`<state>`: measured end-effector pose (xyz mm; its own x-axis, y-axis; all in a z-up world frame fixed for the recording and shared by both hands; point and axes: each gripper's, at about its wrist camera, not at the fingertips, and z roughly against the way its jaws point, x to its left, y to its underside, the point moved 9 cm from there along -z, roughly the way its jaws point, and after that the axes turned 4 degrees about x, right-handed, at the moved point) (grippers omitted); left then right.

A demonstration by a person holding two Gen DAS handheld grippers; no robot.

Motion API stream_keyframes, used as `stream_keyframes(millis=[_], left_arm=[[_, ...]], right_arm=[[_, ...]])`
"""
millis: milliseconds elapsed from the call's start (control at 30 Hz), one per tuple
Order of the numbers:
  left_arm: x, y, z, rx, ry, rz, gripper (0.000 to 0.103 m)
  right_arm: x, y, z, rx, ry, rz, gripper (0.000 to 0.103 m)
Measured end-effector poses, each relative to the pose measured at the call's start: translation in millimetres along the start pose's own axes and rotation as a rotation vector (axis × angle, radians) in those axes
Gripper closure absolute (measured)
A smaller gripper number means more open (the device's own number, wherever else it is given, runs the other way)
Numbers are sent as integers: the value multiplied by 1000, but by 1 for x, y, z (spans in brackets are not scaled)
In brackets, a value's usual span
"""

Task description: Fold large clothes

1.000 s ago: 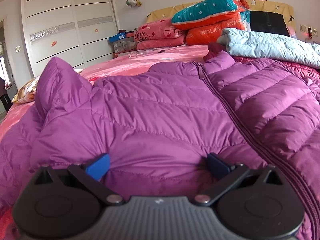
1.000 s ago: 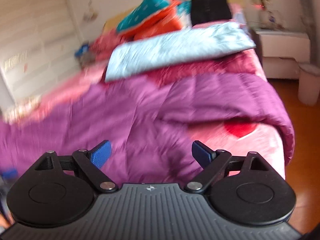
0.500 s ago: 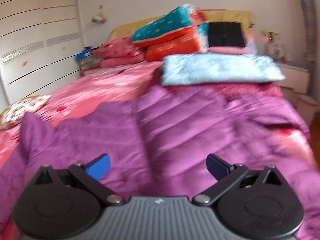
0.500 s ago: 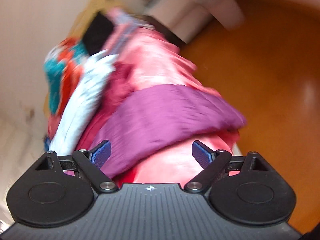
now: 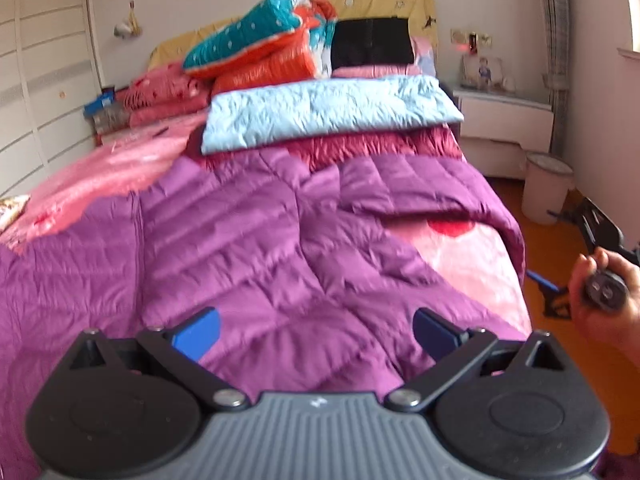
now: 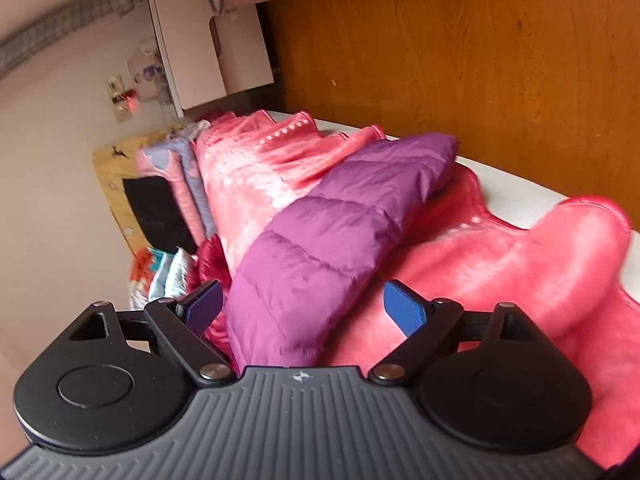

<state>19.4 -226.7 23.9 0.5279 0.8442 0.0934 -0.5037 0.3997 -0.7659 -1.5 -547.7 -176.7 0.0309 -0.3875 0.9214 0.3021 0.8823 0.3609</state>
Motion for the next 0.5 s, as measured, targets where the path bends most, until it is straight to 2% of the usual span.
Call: stream_keyframes(millis=[133,300,367,400,433,500], left_arm=[[-3,9,6,24,4,-43,1],[-10,10,9,19,16,-143,1],[-10,8,7,14,29,-153,1],[-9,7,6,11,39,-138,1],[-7,6,6,9,50,-121,1],[-3,4,4,6,65,-92,1]], right_arm=[[-10,-3,-21,33,-40,-69,0],[-32,-8,-43,5,-63,-156,4],[-35,-11,-50,-1,-87,-174,17],[-33,-13,-52,-4,-105,-174,36],[-29,-15,-48,-10,-120,-169,45],[-20,-18,-50,-27,-137,-135,47]])
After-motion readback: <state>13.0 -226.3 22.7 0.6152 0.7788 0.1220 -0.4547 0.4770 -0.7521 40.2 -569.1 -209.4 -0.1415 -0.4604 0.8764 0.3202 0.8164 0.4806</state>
